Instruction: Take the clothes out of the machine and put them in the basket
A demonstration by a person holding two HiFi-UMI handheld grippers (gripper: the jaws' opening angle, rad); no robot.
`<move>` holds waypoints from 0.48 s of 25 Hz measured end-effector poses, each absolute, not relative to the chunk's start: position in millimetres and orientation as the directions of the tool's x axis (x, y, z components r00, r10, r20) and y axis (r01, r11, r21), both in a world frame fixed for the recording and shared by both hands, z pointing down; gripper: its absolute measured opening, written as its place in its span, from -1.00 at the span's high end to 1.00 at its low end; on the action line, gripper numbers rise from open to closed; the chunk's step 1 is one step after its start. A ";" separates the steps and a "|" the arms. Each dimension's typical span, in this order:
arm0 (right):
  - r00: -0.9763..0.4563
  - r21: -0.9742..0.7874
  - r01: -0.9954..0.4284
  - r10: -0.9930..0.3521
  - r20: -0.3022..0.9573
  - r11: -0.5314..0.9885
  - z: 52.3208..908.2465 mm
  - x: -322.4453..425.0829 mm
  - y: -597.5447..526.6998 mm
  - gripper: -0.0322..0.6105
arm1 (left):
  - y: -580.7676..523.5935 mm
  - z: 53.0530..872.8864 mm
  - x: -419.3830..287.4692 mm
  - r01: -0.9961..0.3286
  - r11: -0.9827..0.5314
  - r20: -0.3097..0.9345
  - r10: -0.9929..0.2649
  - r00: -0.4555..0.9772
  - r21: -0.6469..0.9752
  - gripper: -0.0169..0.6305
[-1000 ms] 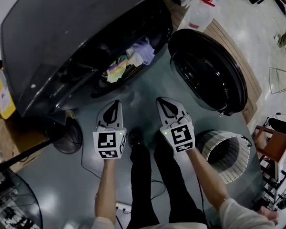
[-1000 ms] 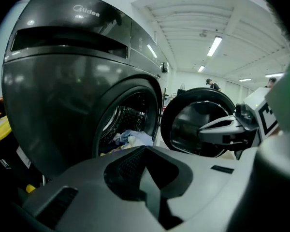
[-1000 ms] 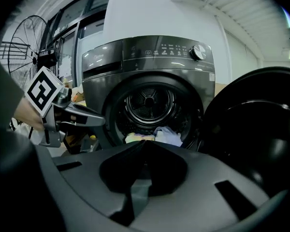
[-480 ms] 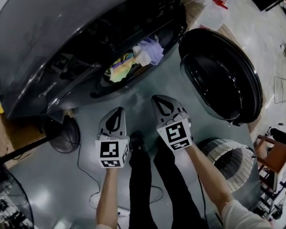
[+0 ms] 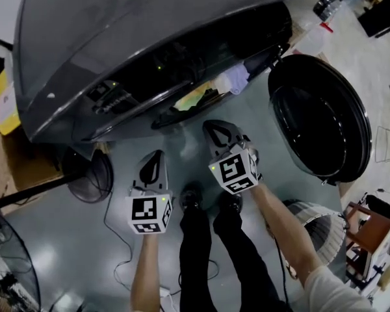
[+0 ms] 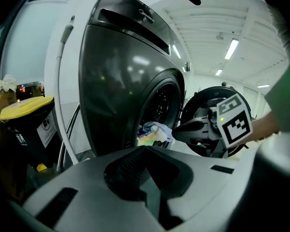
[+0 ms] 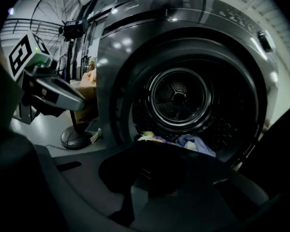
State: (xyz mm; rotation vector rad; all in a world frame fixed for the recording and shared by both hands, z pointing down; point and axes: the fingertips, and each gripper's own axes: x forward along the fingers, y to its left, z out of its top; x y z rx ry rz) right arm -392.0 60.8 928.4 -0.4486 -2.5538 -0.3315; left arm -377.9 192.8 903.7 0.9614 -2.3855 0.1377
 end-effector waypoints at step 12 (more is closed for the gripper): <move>-0.753 0.602 0.637 0.217 0.622 0.482 975.2 -422.3 90.7 0.67 | 217.3 907.6 -389.3 -0.647 0.754 0.522 -0.599 -0.607 0.114 0.89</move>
